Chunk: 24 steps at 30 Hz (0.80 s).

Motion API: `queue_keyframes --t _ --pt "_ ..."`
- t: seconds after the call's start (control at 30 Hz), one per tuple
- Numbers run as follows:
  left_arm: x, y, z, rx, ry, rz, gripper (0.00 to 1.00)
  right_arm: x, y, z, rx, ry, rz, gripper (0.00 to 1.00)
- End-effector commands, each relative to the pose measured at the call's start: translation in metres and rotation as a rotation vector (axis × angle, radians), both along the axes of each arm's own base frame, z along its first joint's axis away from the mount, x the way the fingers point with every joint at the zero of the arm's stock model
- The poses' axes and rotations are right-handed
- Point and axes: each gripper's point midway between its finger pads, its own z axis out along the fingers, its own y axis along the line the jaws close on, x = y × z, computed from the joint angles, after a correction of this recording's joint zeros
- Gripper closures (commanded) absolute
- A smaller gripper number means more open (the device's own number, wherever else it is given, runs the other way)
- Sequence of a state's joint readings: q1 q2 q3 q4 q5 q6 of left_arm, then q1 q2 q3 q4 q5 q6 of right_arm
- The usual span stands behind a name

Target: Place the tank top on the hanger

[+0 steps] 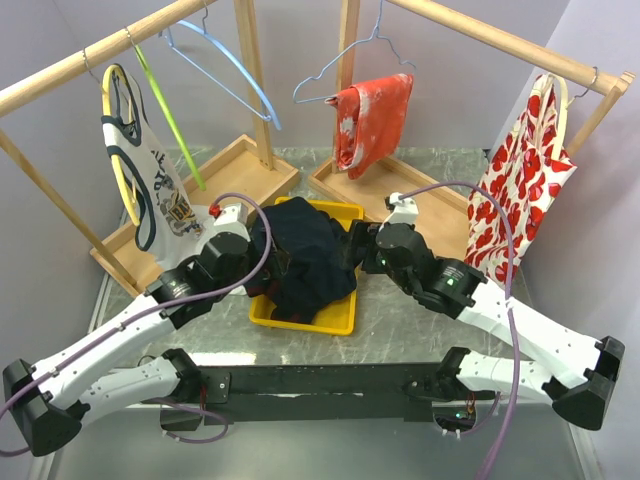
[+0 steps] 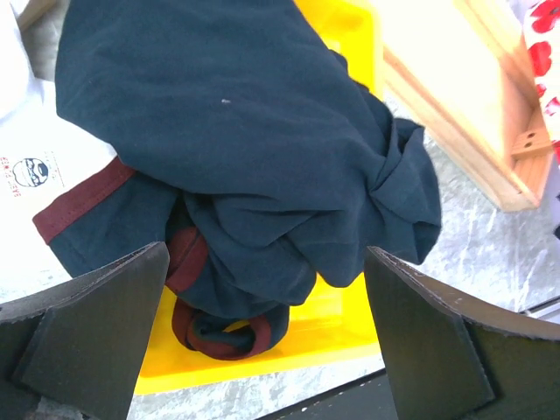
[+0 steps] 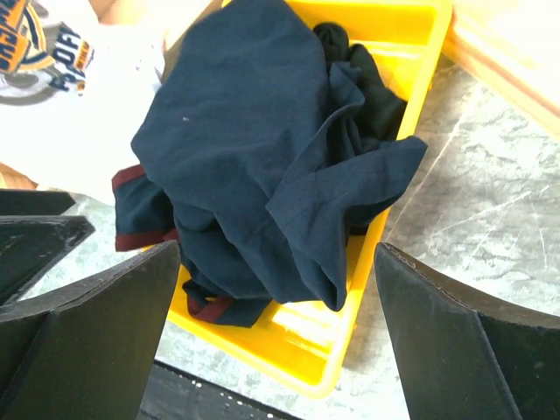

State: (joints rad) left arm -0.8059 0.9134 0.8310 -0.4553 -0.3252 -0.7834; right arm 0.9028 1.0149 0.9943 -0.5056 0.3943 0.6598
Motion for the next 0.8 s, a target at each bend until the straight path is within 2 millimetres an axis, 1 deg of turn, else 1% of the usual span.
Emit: queue_keyframes --t 0.0,0.1,0.17,0.2,0.23,0.27,0.3,0.33,0.37,0.43,0.47,0.5,0.53,0.57,0.6,0.63,0.67,0.7,0.73,0.77 --pt "0.002 0.003 0.028 -0.074 -0.067 0.032 0.00 0.008 -0.004 0.012 0.019 -0.080 -0.023 0.00" --pt "0.003 0.005 0.025 -0.049 -0.052 0.046 0.01 0.009 -0.001 0.015 0.011 -0.085 -0.002 0.00" --pt "0.005 0.011 0.016 0.000 -0.031 0.069 0.01 0.007 0.002 0.016 0.001 -0.076 0.024 0.00" --pt "0.005 0.014 0.018 0.004 -0.027 0.086 0.00 0.005 0.004 0.016 0.000 -0.069 0.037 0.00" --pt "0.004 0.018 0.013 0.019 -0.009 0.100 0.00 0.003 0.007 0.014 -0.011 -0.063 0.061 0.00" --pt "0.004 0.020 0.011 0.026 -0.006 0.112 0.01 -0.003 0.015 0.010 -0.005 -0.043 0.122 0.00" --pt "0.005 0.023 0.009 0.032 -0.003 0.127 0.01 -0.006 0.020 0.009 -0.002 -0.033 0.154 0.00" --pt "0.004 0.024 0.007 0.025 0.010 0.144 0.00 -0.009 0.028 0.007 0.006 -0.018 0.196 0.00" --pt "0.003 0.025 0.006 0.022 0.009 0.148 0.01 -0.020 0.041 0.006 0.030 0.009 0.280 0.00" --pt "0.004 0.029 0.009 0.014 0.000 0.170 0.01 -0.026 0.057 0.004 0.030 0.028 0.342 0.00" --pt "0.005 0.032 0.012 0.011 -0.009 0.183 0.01 -0.037 0.069 0.002 0.012 0.024 0.383 0.01" --pt "0.009 0.039 0.015 0.016 -0.018 0.213 0.01 -0.039 0.077 0.010 0.008 0.007 0.402 0.01" --pt "0.012 0.044 0.016 0.024 -0.019 0.224 0.00 -0.042 0.088 0.001 -0.024 0.025 0.420 0.01" --pt "0.013 0.049 0.019 0.030 -0.015 0.238 0.01 -0.044 0.097 0.001 -0.035 0.024 0.440 0.02" --pt "0.018 0.060 0.019 0.032 -0.010 0.275 0.01 -0.050 0.110 0.008 -0.041 0.003 0.464 0.05" --pt "0.019 0.062 0.020 0.022 -0.002 0.273 0.01 -0.048 0.122 -0.003 -0.064 0.009 0.466 0.06" --pt "0.019 0.067 0.019 0.011 0.000 0.279 0.00 -0.048 0.131 -0.006 -0.066 0.005 0.475 0.07" --pt "0.023 0.076 0.021 -0.011 -0.003 0.309 0.01 -0.052 0.141 -0.011 -0.068 0.004 0.502 0.10" --pt "0.021 0.074 0.019 -0.040 0.010 0.291 0.01 -0.048 0.154 -0.021 -0.067 0.007 0.509 0.12" --pt "0.018 0.077 0.014 -0.049 0.014 0.293 0.01 -0.048 0.161 -0.029 -0.072 0.017 0.522 0.17"
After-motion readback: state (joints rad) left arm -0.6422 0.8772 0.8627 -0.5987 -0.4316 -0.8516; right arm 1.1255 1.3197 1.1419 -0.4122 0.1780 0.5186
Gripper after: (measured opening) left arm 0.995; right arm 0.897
